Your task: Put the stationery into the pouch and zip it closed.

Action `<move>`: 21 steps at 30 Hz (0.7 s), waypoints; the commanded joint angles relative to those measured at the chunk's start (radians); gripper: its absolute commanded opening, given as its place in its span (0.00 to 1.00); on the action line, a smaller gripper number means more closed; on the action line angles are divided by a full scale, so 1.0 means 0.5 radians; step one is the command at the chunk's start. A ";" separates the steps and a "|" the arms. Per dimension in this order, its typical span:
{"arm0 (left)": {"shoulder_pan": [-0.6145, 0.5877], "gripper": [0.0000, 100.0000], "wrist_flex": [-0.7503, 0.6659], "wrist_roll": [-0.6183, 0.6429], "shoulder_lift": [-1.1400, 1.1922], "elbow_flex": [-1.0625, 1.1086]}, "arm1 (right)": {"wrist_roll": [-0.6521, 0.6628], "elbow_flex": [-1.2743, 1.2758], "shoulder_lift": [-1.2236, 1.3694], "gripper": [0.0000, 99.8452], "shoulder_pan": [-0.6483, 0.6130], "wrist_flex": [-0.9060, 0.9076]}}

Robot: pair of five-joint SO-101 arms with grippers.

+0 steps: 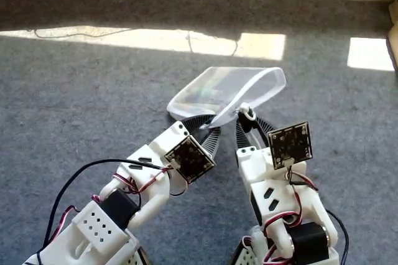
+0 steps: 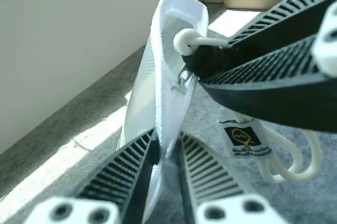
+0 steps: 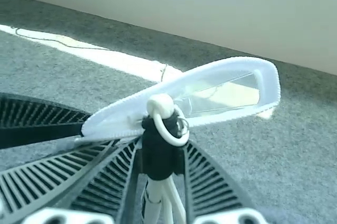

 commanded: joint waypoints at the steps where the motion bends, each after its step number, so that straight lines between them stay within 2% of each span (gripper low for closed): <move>1: 0.014 0.00 -0.012 0.012 -0.041 -0.127 | -0.003 -0.118 -0.005 0.00 0.002 -0.008; 5: 0.011 0.00 0.018 0.012 -0.176 -0.094 | -0.012 -0.115 -0.002 0.00 0.051 -0.066; 9: 0.011 0.00 0.172 0.012 -0.431 -0.035 | -0.018 -0.112 0.008 0.00 0.192 -0.143; 17: 0.011 0.00 0.390 0.012 -0.833 0.060 | -0.018 -0.112 0.011 0.00 0.222 -0.186; 21: 0.011 0.00 0.512 0.012 -0.962 0.063 | -0.040 -0.041 0.011 0.00 0.339 -0.302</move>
